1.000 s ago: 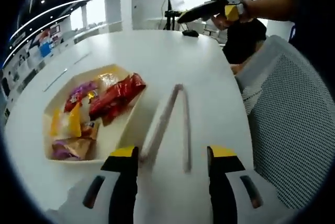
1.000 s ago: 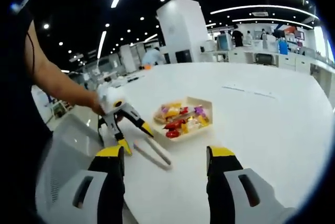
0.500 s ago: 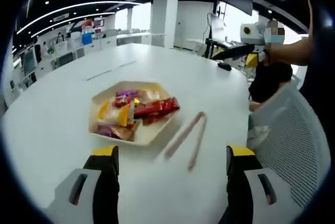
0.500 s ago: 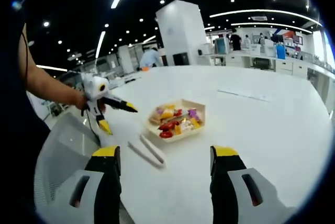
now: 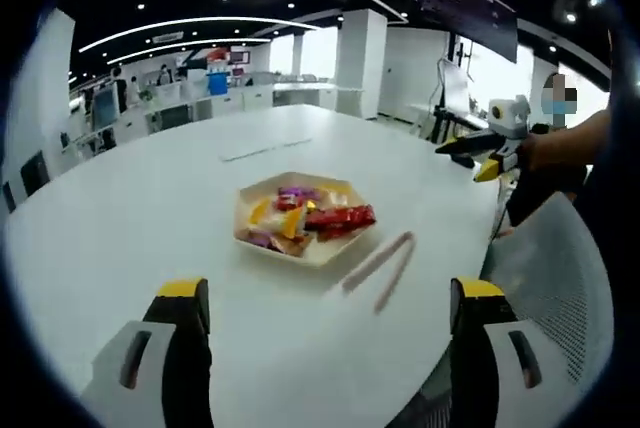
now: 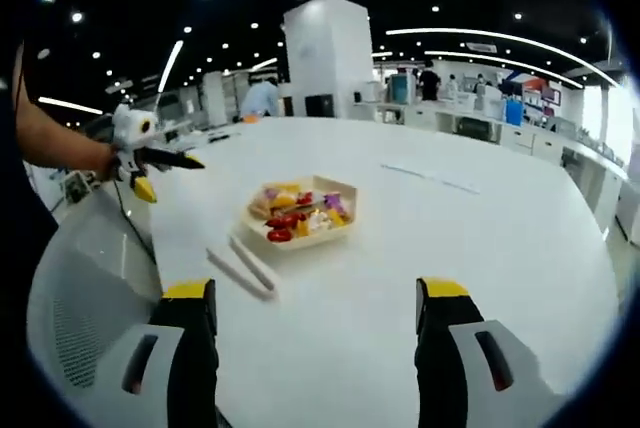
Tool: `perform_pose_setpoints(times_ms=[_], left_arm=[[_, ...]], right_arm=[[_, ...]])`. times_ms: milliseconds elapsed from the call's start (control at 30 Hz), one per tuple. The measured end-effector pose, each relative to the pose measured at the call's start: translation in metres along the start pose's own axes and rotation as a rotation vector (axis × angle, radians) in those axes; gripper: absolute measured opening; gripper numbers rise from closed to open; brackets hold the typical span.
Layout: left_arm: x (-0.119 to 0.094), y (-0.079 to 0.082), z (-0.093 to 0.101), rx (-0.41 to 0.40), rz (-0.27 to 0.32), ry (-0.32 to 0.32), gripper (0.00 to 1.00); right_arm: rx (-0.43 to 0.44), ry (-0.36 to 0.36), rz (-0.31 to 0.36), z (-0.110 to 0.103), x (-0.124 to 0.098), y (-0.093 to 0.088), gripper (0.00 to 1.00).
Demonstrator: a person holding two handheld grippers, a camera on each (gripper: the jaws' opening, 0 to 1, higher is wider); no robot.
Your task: Place the target food into the container with the food tongs after gripping and lifting it, then release it inside without dropping or visibly crushing the food.
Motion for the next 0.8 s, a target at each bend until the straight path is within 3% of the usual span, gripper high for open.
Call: perform_pose_setpoints(times_ms=[233, 567, 800], left_arm=[[-0.011, -0.001, 0.000, 0.001, 0.030, 0.020, 0.99], [-0.011, 0.001, -0.001, 0.044, 0.062, 0.037, 0.99], [-0.011, -0.001, 0.003, 0.048, 0.051, 0.032, 0.99]], right_arm=[[-0.019, -0.043, 0.002, 0.001, -0.007, -0.009, 0.99], [0.001, -0.065, 0.004, 0.001, -0.016, -0.014, 0.99], [0.016, -0.077, 0.008, 0.001, -0.020, -0.014, 0.99]])
Point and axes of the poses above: the point that each gripper's makers call its tool centre point, and the gripper's own axes: x roughly forward along the fingers, z roughly to its right, y roughly out of its top, the point moved 8 cm from there along -x, roughly backward along the fingers, and after that the axes turned 1 degree about -x, right-handed, at the moved point
